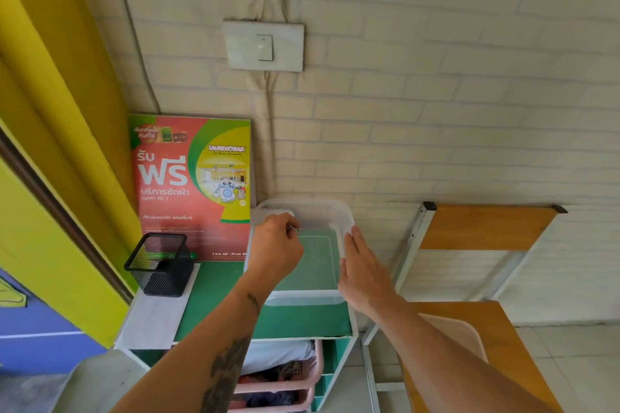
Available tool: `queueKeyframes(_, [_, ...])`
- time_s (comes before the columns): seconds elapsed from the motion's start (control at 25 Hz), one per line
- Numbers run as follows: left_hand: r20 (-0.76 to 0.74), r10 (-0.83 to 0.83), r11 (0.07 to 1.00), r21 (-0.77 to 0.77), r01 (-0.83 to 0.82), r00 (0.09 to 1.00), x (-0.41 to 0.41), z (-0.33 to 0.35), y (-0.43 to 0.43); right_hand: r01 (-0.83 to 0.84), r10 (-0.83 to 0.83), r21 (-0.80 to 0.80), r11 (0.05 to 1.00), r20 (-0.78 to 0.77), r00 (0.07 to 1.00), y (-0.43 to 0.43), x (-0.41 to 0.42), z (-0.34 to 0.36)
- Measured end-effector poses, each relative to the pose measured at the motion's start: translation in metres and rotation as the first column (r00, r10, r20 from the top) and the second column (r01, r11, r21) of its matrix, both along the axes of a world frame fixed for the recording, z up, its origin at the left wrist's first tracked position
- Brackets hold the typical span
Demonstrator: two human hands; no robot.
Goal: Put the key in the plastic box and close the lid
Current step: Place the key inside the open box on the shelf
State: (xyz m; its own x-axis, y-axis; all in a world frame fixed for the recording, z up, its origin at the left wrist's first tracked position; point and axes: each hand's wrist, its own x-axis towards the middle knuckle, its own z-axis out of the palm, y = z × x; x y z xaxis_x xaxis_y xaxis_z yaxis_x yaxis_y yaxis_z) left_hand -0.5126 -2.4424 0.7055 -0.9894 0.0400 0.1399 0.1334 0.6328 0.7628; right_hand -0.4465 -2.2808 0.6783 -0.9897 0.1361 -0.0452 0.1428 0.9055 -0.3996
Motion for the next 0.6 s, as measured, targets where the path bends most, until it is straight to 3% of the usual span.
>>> queueKeyframes(0.28, [0.327, 0.002, 1.000, -0.015, 0.003, 0.945, -0.010, -0.015, 0.032, -0.005, 0.005, -0.012, 1.000, 0.007, 1.000, 0.004, 0.000, 0.000])
queueKeyframes(0.6, [0.374, -0.030, 0.996, -0.068, 0.060, 0.927, -0.005, -0.014, 0.031, -0.025, 0.025, -0.021, 0.999, -0.005, 1.000, 0.006, -0.001, -0.003])
